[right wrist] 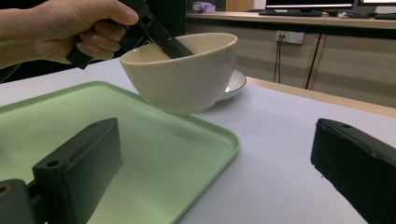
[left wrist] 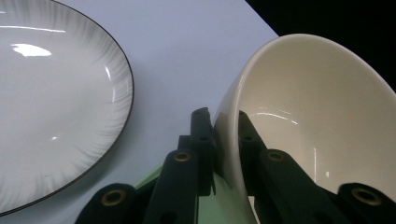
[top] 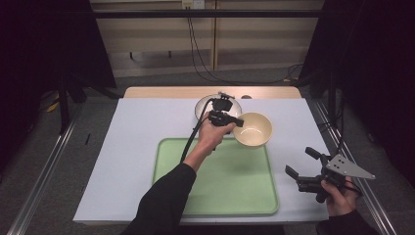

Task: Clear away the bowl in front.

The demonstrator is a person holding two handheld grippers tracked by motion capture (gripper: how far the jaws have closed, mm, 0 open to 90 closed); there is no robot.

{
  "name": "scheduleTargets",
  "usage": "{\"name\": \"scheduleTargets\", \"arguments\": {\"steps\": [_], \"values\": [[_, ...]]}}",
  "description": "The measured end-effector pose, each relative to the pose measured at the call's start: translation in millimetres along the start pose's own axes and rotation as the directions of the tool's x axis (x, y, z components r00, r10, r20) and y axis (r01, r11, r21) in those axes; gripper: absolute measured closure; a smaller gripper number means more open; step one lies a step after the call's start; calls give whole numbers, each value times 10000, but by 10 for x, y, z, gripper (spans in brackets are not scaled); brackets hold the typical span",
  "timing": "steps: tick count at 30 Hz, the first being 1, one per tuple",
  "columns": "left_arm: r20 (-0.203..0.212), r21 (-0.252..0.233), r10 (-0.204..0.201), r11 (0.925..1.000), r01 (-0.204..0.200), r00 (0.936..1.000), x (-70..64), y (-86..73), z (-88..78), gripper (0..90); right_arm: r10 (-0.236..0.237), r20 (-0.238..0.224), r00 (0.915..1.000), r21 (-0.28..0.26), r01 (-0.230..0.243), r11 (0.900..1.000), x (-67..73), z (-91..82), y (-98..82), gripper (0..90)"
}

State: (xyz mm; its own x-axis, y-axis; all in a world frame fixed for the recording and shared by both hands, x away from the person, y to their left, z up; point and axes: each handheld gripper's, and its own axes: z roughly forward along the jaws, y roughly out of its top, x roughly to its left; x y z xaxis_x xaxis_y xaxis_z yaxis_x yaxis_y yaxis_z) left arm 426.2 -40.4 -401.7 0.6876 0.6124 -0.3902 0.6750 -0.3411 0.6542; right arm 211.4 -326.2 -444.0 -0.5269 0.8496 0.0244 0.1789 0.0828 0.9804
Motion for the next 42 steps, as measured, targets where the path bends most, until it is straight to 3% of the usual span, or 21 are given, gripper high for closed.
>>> {"name": "scheduleTargets", "arguments": {"steps": [6, 16, 25, 42], "values": [[160, 166, -89, 9998, 86, 9998, -12, -45, 122, 825, -4, -9, 10000, 2, 4, 10000, -1, -4, 1, 18], [186, 603, 166, 9980, -177, 9997, -12, -95, 239, 824, -3, -16, 10000, 15, 3, 10000, 0, -3, 0, 18], [211, 776, -15, 9970, -2, 9998, 21, -156, 332, 824, -26, 18, 10000, -23, 26, 10000, -3, -1, 0, 17], [-153, 1151, 50, 9933, -32, 9999, 83, -241, 482, 822, -14, 0, 10000, -12, 14, 10000, -2, -2, -1, 17]]}}
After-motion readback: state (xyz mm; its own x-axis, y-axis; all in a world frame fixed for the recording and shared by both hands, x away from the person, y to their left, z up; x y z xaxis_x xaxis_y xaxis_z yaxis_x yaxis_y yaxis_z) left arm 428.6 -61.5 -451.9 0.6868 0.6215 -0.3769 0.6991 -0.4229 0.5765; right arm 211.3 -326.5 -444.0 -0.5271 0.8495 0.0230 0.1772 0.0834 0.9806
